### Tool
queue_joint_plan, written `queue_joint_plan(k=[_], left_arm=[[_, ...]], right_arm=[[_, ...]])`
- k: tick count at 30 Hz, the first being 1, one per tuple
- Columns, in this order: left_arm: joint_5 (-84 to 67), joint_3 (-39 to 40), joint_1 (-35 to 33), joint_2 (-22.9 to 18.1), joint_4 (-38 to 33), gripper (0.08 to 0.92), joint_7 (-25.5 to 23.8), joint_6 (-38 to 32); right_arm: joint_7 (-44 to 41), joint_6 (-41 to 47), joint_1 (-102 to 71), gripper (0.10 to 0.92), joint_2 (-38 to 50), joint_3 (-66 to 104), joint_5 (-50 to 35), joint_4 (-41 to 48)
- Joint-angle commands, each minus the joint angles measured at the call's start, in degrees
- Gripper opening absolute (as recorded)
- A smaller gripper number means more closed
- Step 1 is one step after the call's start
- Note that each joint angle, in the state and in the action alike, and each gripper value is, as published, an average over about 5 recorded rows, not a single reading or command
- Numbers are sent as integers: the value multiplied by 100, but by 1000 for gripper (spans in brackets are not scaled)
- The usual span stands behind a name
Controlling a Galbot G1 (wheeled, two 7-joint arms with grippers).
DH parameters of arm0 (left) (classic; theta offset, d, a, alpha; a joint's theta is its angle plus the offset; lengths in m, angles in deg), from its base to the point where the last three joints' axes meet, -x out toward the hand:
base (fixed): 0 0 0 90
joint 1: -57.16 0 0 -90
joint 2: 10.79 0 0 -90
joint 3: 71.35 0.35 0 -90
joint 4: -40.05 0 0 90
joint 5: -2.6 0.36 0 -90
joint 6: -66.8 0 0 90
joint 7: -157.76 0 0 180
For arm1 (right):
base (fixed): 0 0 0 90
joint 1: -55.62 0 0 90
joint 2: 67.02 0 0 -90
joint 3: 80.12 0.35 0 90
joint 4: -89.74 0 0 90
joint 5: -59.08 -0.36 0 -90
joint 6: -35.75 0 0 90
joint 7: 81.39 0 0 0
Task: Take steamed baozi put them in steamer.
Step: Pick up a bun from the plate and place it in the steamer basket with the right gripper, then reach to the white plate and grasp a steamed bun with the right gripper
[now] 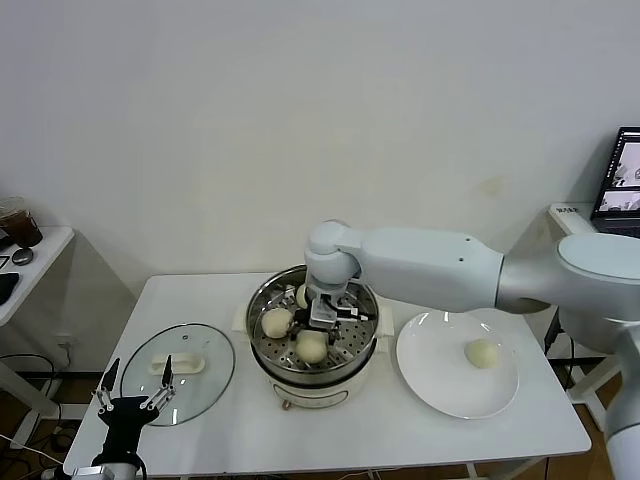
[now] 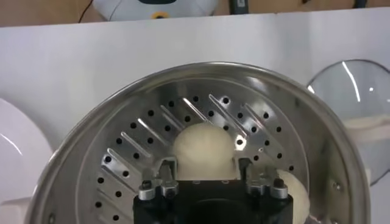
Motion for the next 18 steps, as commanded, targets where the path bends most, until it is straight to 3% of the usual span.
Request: queue_joint_plan(k=[1,5,13,18], left_arm=[[-3,-1,-1,14,-15,823,-3,-3],[-21,-3,13,30,-27,823,-7,-3],[-37,37,60,92,-37,823,-15,-4],[-21,129,93,102,-27,823,-18,-3]], right_arm=[[-93,170,504,803,357,169,-424,-180],[-348,801,815,821,972,299,-766,-382],[-595,3710,842,823,2765,520,-1015,-1026],[-658,4242,190,823,3839,964,-610,-1205]])
